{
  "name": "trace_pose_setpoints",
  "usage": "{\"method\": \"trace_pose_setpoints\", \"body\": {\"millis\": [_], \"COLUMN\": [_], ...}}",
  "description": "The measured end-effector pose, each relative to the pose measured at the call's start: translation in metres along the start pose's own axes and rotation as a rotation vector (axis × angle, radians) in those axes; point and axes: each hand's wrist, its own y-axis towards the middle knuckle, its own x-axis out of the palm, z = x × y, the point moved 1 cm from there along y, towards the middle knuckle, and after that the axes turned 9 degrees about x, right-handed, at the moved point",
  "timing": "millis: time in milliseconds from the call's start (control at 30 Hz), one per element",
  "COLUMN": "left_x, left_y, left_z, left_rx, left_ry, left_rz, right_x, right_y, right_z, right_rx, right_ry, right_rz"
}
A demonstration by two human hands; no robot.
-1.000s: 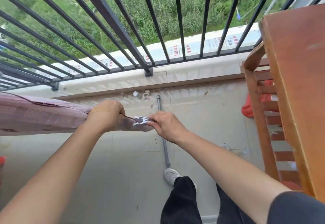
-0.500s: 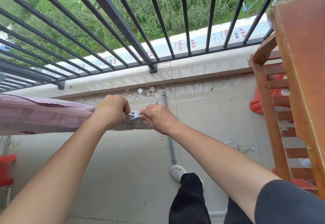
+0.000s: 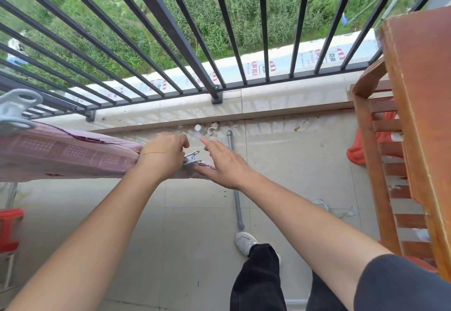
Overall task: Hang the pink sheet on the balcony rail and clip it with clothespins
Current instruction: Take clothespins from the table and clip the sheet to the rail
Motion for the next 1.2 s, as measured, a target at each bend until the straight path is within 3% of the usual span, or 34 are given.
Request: {"method": "trace_pose_setpoints", "body": {"millis": [167, 433, 800, 967, 1200], "left_x": [0.004, 0.005, -0.071, -0.043, 0.050], "left_y": [-0.013, -0.028, -0.009, -0.039, -0.051], "left_z": [0.012, 0.065, 0.278, 0.375, 0.490], "left_rx": [0.055, 0.111, 0.707, 0.930, 1.006], "left_ry": [0.066, 0.003, 0.024, 0.055, 0.143], "left_rz": [0.265, 0.141, 0.350, 0.291, 0.002], "right_x": [-0.029, -0.102, -0.189, -0.168, -0.154], "right_y": [-0.021, -0.109, -0.332, -0.411, -0.479], "right_z": [0.021, 0.065, 0.126, 0.169, 0.253], "right_rx": [0.103, 0.420, 0.954, 1.158, 1.313], "right_ry": [-0.189, -0.355, -0.287, -0.154, -0.008], "right_rz": [0.249, 0.342, 0.818, 0.806, 0.543]}}
